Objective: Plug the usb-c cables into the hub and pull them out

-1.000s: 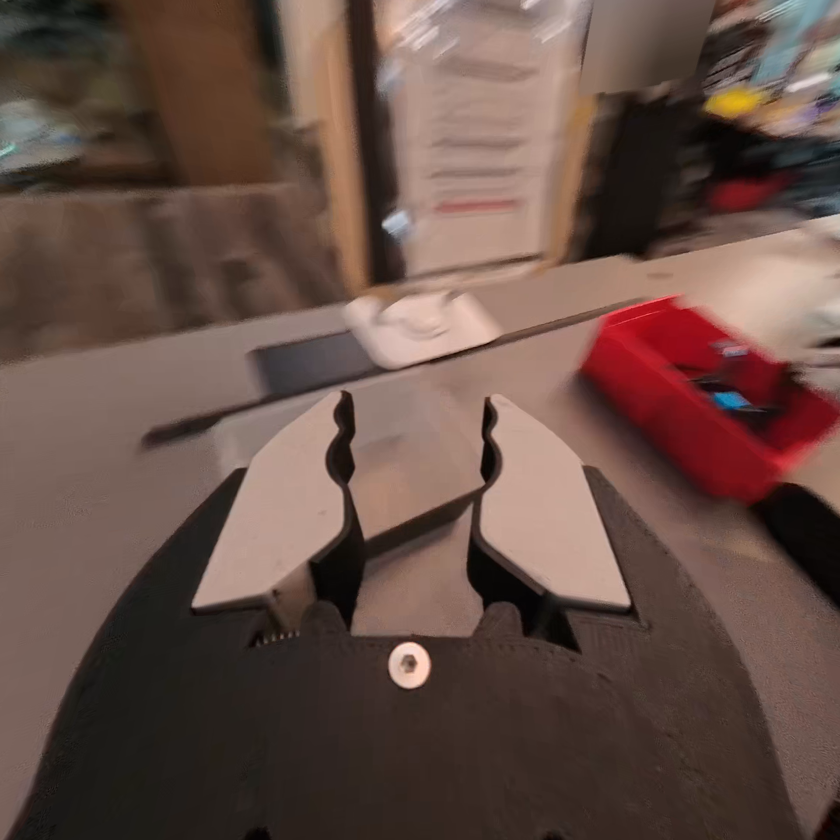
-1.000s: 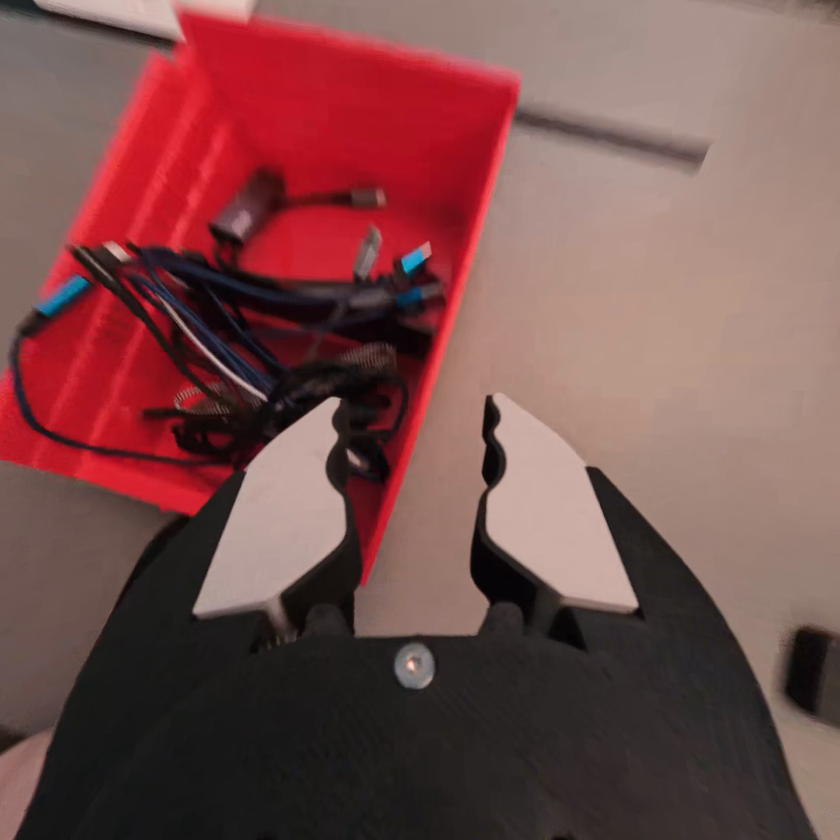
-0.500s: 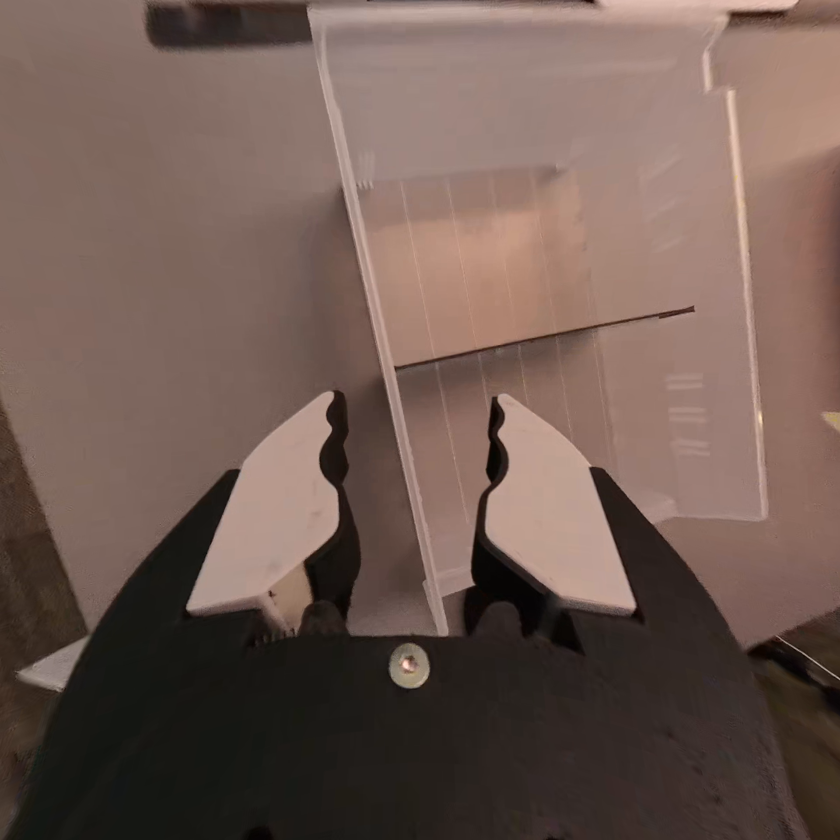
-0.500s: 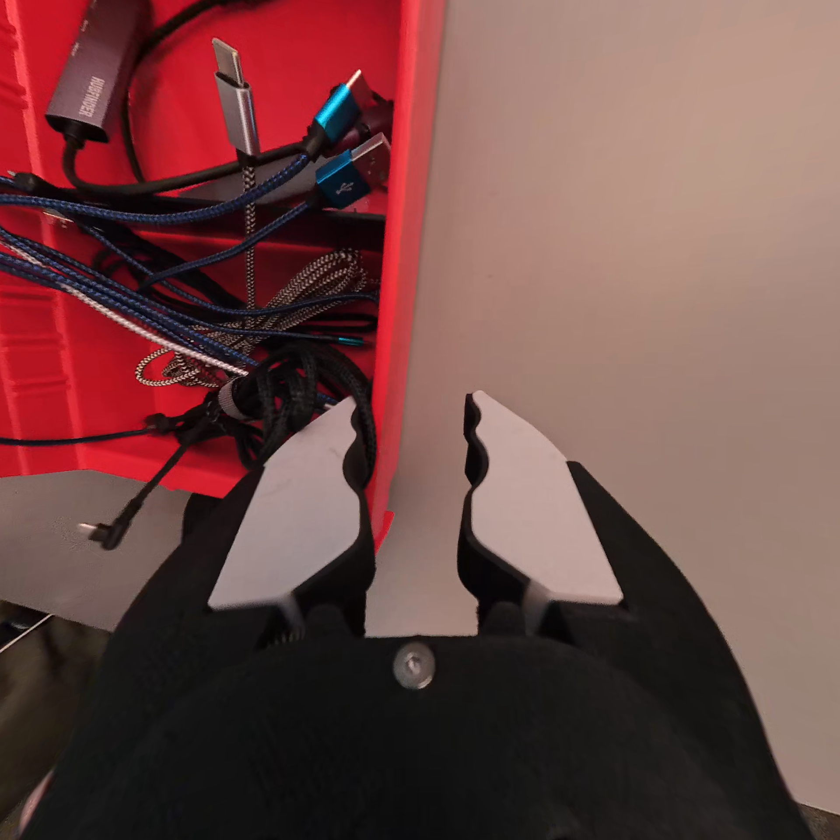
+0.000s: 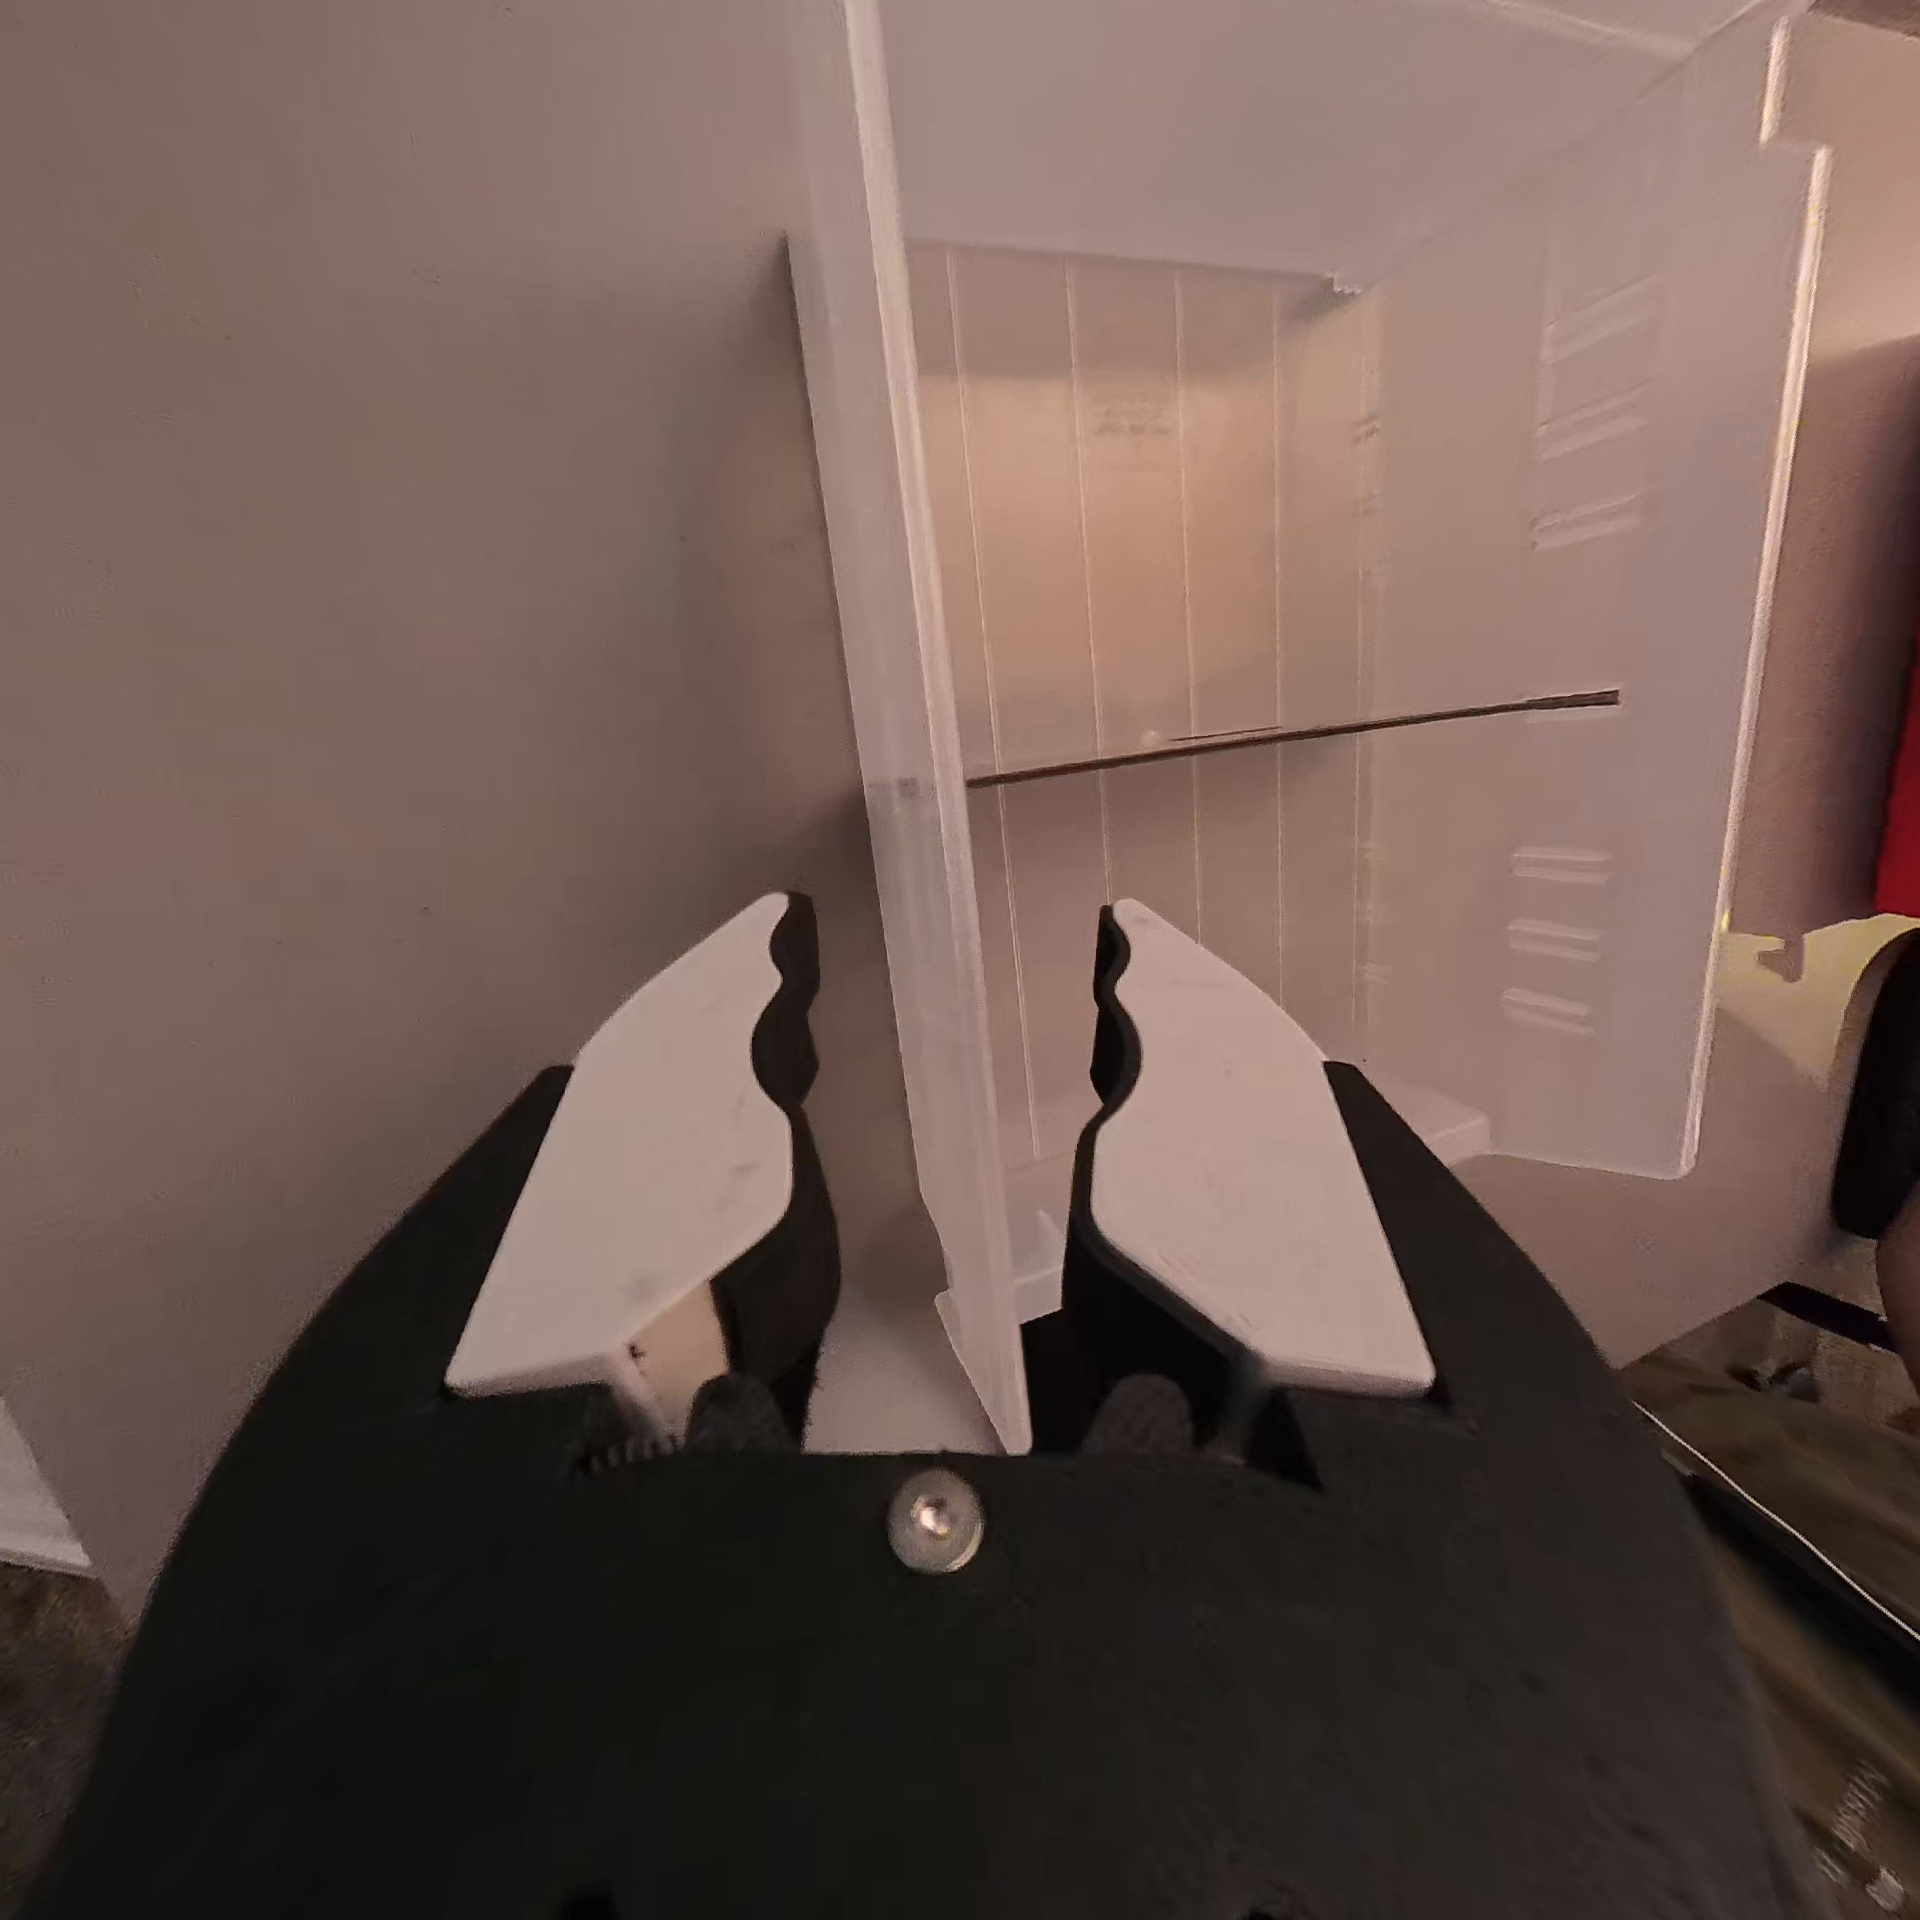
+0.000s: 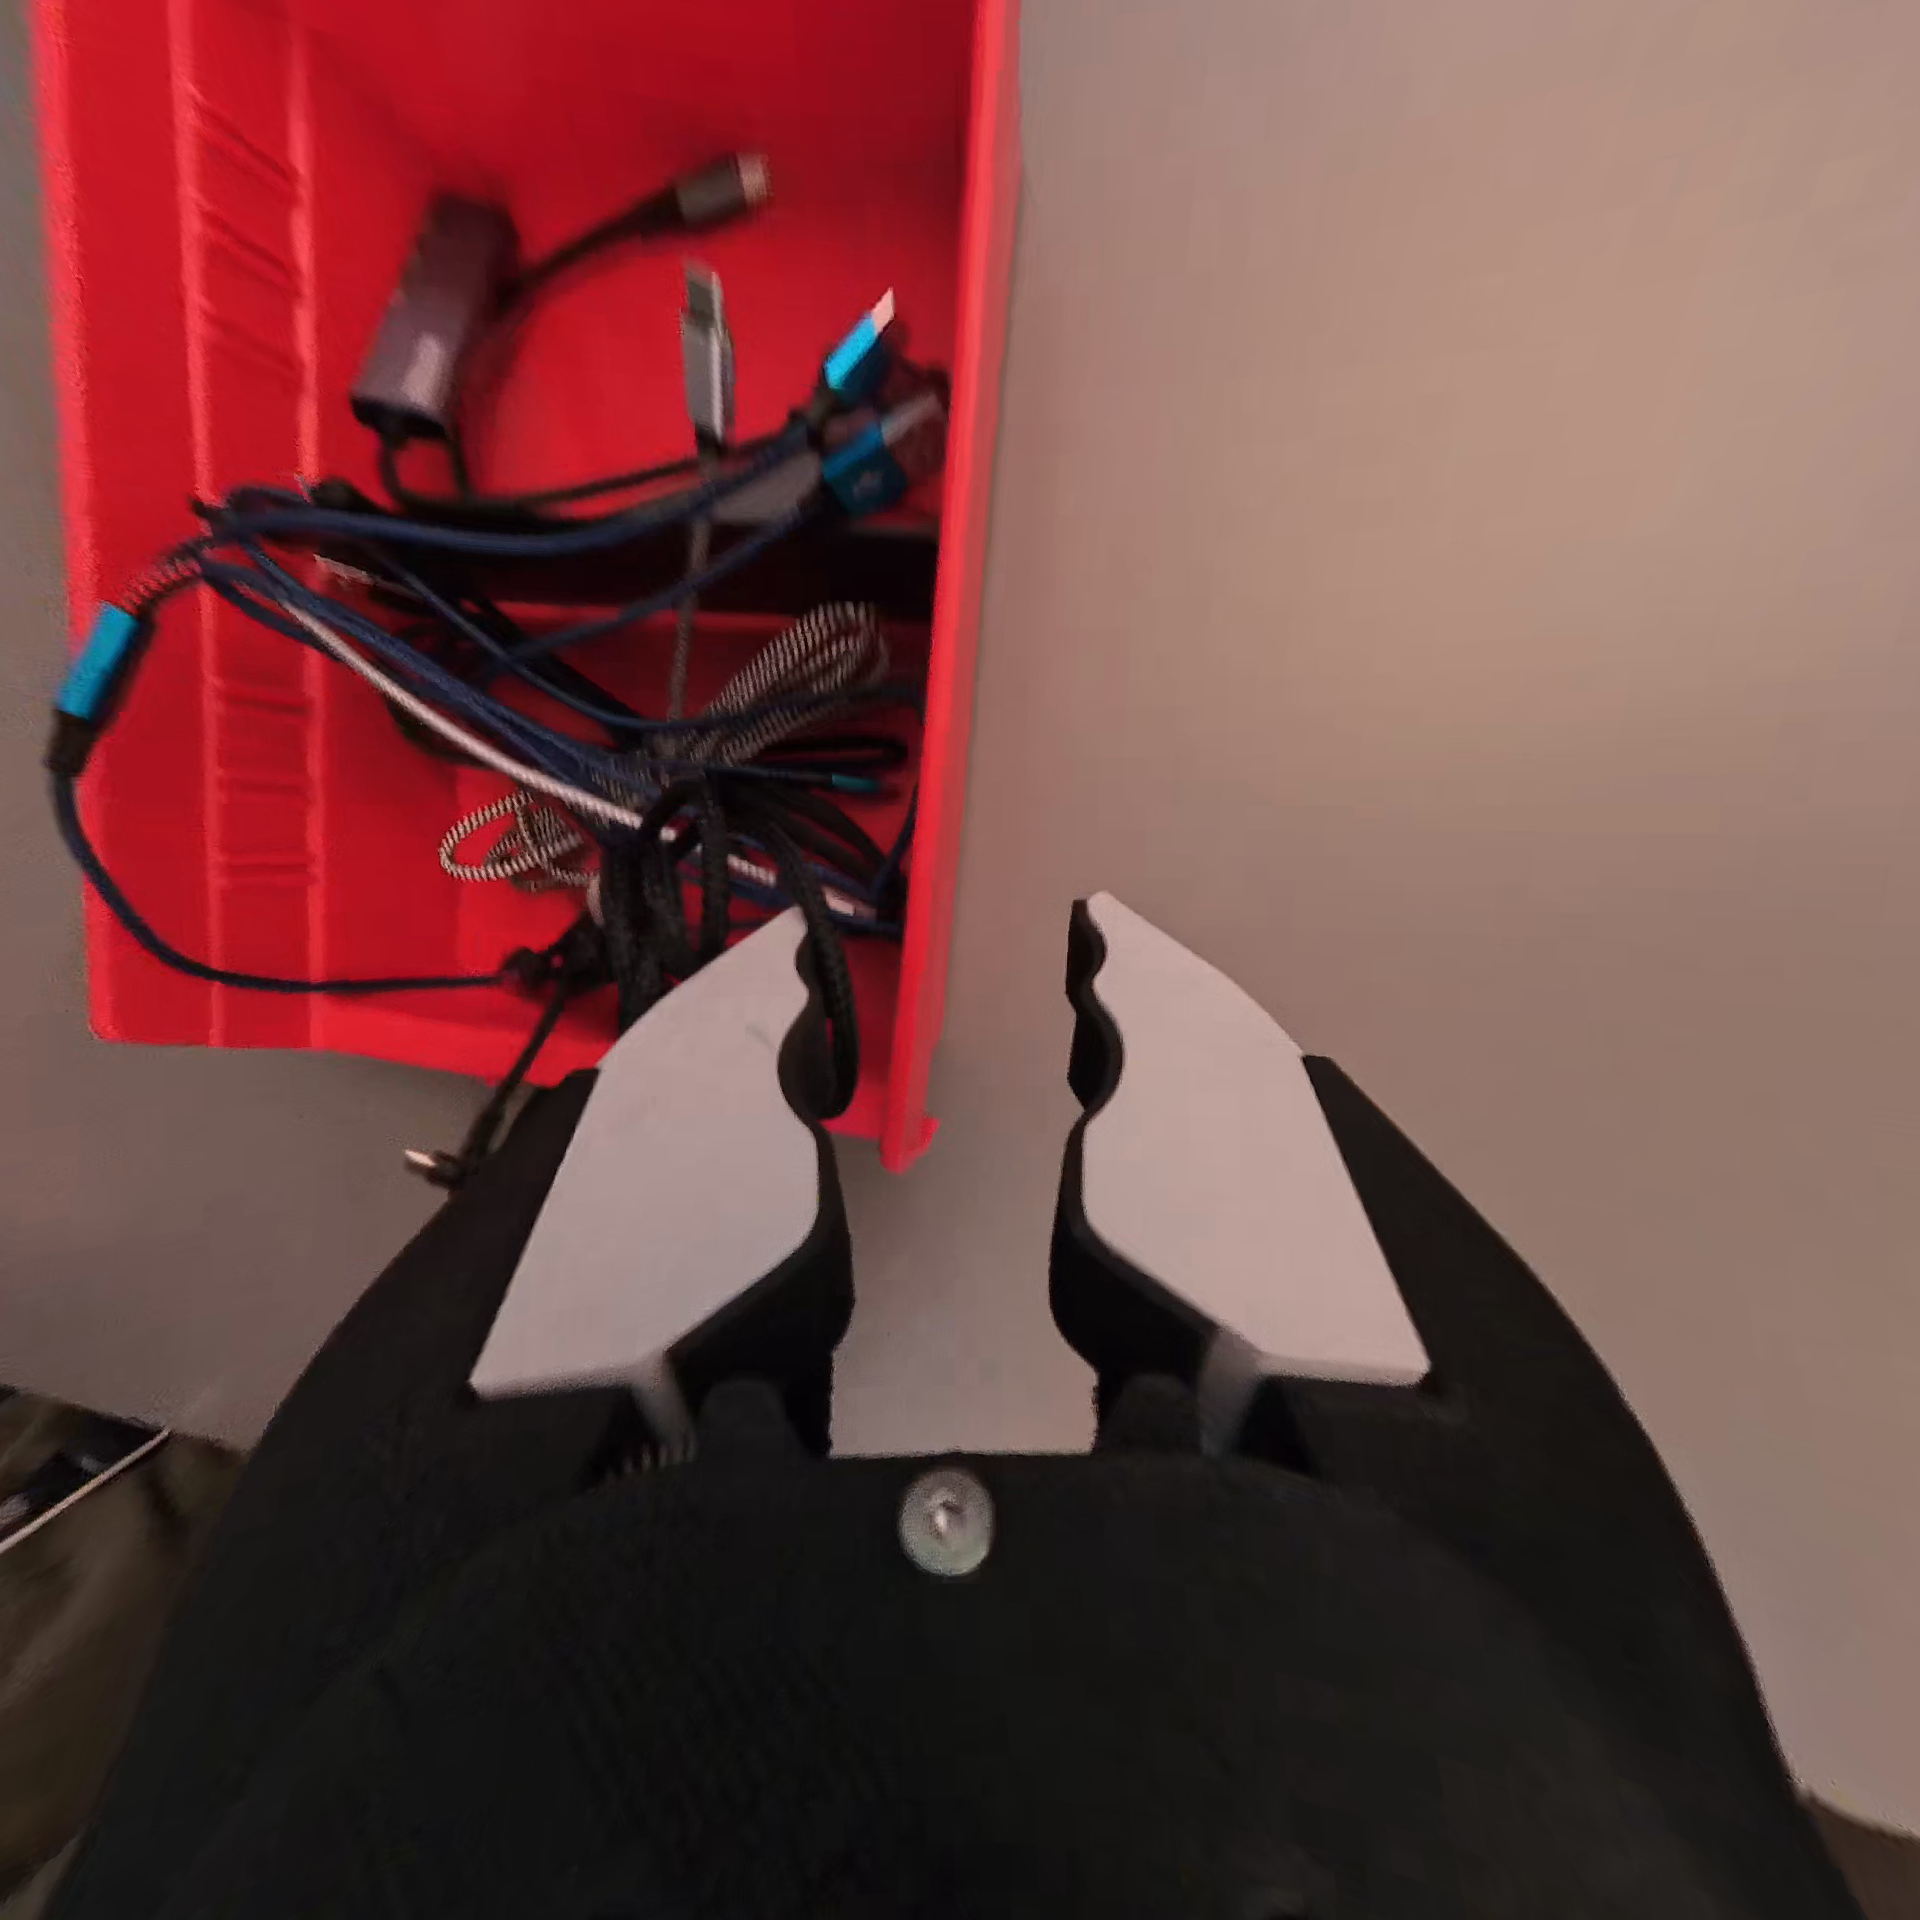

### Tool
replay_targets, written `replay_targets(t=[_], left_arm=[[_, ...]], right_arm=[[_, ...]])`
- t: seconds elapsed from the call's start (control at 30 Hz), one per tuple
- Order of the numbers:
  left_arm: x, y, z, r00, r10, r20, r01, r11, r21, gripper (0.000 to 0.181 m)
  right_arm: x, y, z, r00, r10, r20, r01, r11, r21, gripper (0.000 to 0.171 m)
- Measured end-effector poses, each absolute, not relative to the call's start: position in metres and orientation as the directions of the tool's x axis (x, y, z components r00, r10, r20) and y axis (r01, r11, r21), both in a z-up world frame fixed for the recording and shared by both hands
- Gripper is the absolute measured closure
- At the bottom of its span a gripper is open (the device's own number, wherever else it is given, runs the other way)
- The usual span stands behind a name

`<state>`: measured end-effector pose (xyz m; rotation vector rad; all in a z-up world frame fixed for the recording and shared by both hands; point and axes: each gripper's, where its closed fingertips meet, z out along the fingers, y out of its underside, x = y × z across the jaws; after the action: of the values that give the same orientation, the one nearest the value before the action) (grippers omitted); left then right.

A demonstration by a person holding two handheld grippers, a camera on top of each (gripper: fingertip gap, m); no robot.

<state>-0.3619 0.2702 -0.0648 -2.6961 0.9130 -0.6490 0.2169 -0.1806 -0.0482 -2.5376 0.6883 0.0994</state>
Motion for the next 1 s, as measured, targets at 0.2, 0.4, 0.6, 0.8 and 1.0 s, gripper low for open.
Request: replay_targets(t=[0.2,0.4,0.6,0.8,1.0], left_arm=[[-0.353,0.268,-0.061,0.68,-0.644,0.35,-0.539,-0.763,-0.358,0.132],[-0.348,0.266,-0.059,0.663,-0.662,0.348,-0.555,-0.748,-0.365,0.133],[-0.349,0.266,-0.06,0.669,-0.652,0.357,-0.549,-0.757,-0.354,0.135],[-0.354,0.266,-0.065,0.686,-0.625,0.374,-0.532,-0.78,-0.329,0.134],[-0.36,0.259,-0.078,0.714,-0.562,0.417,-0.513,-0.826,-0.236,0.136]], right_arm=[[0.213,-0.174,-0.056,0.837,-0.469,-0.283,-0.547,-0.727,-0.414,0.129],[0.208,-0.17,-0.065,0.739,-0.489,-0.464,-0.658,-0.672,-0.34,0.129],[0.212,-0.192,-0.05,0.672,-0.554,-0.491,-0.735,-0.581,-0.35,0.132],[0.193,-0.2,-0.08,0.727,-0.521,-0.447,-0.651,-0.73,-0.209,0.138],[0.184,-0.191,-0.103,0.757,-0.496,-0.425,-0.582,-0.807,-0.095,0.156]])
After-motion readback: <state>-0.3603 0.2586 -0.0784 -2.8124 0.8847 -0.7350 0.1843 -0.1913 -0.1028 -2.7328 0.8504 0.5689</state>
